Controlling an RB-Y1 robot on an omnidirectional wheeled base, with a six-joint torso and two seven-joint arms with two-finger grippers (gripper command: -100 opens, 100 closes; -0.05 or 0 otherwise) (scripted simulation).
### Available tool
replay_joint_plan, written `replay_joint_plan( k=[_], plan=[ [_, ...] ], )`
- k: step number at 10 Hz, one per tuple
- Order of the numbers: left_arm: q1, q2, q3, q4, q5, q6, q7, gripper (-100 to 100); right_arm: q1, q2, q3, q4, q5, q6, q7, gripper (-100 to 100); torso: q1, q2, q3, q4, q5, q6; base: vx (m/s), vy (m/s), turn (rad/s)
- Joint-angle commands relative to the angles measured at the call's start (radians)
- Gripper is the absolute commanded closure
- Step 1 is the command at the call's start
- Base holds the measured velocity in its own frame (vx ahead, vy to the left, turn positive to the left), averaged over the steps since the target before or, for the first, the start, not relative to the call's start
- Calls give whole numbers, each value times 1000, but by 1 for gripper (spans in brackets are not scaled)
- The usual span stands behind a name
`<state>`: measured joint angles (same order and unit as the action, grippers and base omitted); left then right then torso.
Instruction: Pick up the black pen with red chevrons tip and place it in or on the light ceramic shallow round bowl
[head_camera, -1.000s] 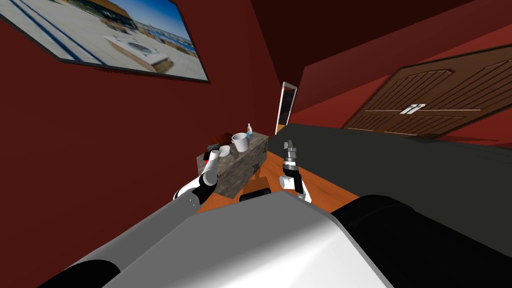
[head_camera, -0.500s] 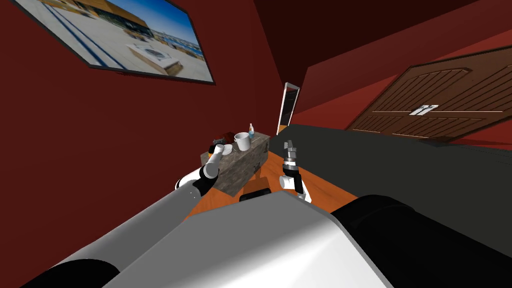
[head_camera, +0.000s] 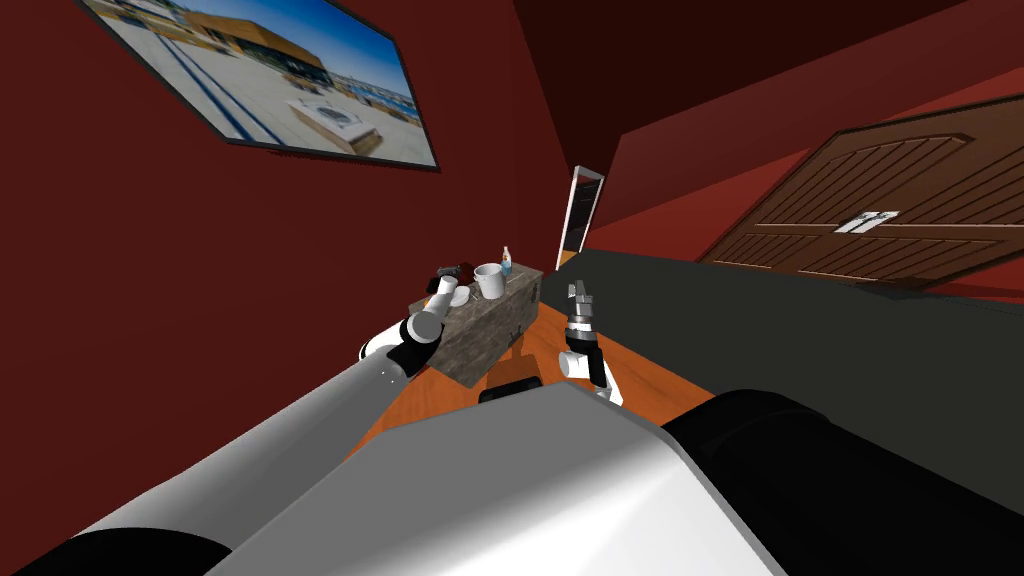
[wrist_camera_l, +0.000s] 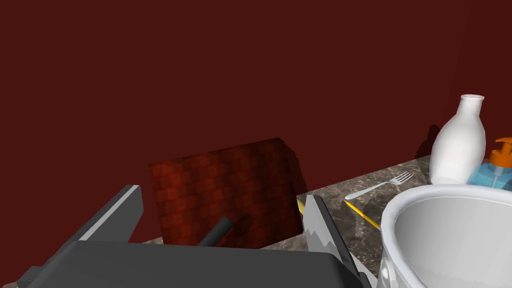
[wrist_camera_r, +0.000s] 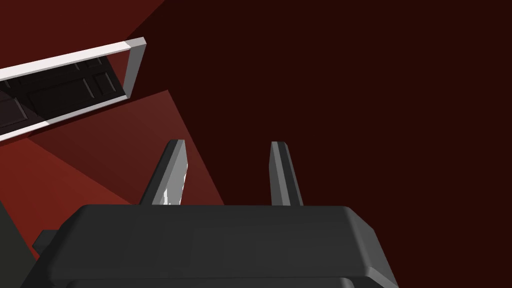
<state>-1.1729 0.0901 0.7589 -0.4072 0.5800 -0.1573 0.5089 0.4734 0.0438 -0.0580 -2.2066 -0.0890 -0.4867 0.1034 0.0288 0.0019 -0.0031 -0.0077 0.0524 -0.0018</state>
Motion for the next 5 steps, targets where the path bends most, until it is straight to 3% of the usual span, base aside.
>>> replay_joint_plan(
  k=[1, 5],
  plan=[
    [0, 0, 0, 0, 0, 0, 0, 0, 0, 0, 0, 0, 0, 0, 0, 0, 0, 0, 0, 0, 0, 0, 0, 0, 0],
    [0, 1, -2, 1, 0, -1, 3, 0, 0, 0, 0, 0, 0, 0, 0, 0, 1, 0, 0, 0, 0, 0, 0, 0, 0]
  ],
)
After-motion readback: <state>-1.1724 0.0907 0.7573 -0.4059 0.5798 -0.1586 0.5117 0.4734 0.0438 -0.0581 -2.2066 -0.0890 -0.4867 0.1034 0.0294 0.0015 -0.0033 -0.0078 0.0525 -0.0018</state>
